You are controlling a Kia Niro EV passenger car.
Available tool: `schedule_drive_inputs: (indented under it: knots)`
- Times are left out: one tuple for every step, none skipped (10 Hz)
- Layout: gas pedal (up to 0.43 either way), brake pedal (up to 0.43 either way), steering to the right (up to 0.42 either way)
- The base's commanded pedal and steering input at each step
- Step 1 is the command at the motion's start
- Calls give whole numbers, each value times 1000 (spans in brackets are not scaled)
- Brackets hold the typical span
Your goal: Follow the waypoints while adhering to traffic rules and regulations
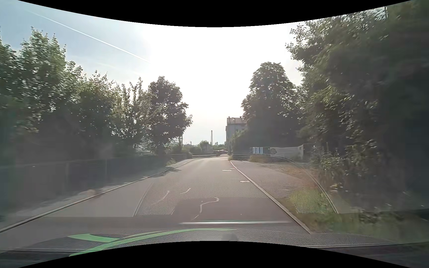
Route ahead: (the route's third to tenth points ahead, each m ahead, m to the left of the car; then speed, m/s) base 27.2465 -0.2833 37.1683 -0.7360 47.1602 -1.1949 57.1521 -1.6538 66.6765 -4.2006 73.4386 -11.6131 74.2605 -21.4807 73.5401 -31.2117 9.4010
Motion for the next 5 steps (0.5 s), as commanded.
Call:
schedule_drive_inputs:
  knots:
    - [209, 0, 33]
    - [209, 0, 26]
    - [209, 0, 21]
    - [209, 0, 15]
    - [209, 0, 7]
